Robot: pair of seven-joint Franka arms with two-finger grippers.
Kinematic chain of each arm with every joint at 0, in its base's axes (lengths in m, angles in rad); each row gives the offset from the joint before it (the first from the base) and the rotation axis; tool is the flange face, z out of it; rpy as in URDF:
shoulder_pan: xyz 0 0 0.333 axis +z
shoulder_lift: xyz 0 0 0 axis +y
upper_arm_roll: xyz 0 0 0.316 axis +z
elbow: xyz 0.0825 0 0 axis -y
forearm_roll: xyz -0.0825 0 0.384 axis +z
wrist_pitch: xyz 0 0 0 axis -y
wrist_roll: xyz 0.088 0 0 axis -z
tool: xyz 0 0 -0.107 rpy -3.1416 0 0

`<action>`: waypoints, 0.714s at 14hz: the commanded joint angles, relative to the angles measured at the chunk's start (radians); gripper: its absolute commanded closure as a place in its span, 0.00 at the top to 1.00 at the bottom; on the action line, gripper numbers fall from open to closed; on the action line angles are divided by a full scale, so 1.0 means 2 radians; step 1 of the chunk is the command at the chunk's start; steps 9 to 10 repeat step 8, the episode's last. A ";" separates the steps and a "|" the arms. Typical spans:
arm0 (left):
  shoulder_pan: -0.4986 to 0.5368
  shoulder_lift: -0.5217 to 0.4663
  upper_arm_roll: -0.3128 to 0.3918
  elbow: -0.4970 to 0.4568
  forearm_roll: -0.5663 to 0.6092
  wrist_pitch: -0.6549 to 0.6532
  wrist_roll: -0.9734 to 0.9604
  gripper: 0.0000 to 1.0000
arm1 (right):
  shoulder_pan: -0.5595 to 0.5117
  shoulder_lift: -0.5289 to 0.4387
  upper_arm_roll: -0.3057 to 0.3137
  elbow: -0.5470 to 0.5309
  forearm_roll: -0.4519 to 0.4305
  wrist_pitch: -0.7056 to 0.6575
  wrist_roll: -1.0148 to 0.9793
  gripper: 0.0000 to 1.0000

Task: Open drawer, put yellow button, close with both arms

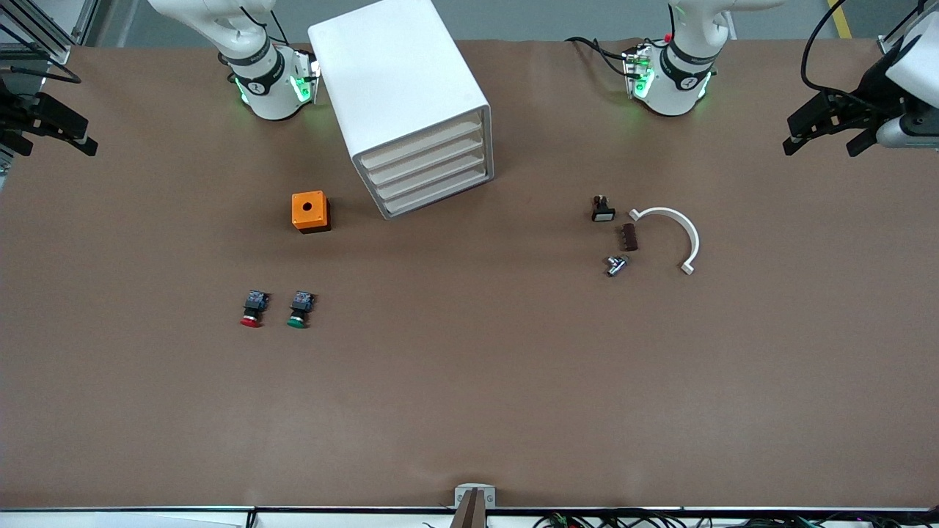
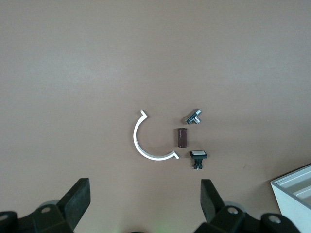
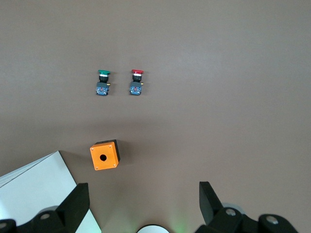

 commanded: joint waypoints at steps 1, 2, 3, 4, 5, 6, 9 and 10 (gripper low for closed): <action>-0.005 0.011 0.000 0.017 0.015 -0.013 -0.006 1.00 | -0.003 -0.013 0.006 -0.011 -0.006 -0.001 -0.001 1.00; -0.005 0.013 -0.001 0.017 0.015 -0.013 -0.005 1.00 | -0.003 -0.013 0.006 -0.011 -0.006 -0.001 -0.001 1.00; -0.004 0.013 -0.002 0.017 0.015 -0.012 -0.005 1.00 | -0.003 -0.013 0.006 -0.011 -0.006 -0.001 -0.001 1.00; -0.004 0.013 -0.002 0.017 0.015 -0.013 -0.005 1.00 | -0.003 -0.013 0.006 -0.010 -0.006 0.000 -0.001 1.00; -0.004 0.013 -0.001 0.017 0.015 -0.012 -0.005 1.00 | -0.003 -0.010 0.006 -0.004 -0.006 0.001 -0.001 1.00; -0.002 0.013 -0.002 0.017 0.018 -0.012 -0.005 1.00 | -0.003 -0.010 0.006 0.003 -0.006 0.001 0.000 1.00; -0.002 0.013 -0.001 0.017 0.018 -0.012 -0.005 1.00 | -0.003 -0.009 0.006 0.003 -0.006 0.000 0.002 1.00; -0.002 0.013 -0.001 0.017 0.018 -0.012 -0.005 1.00 | -0.003 -0.009 0.006 0.003 -0.006 0.000 0.002 1.00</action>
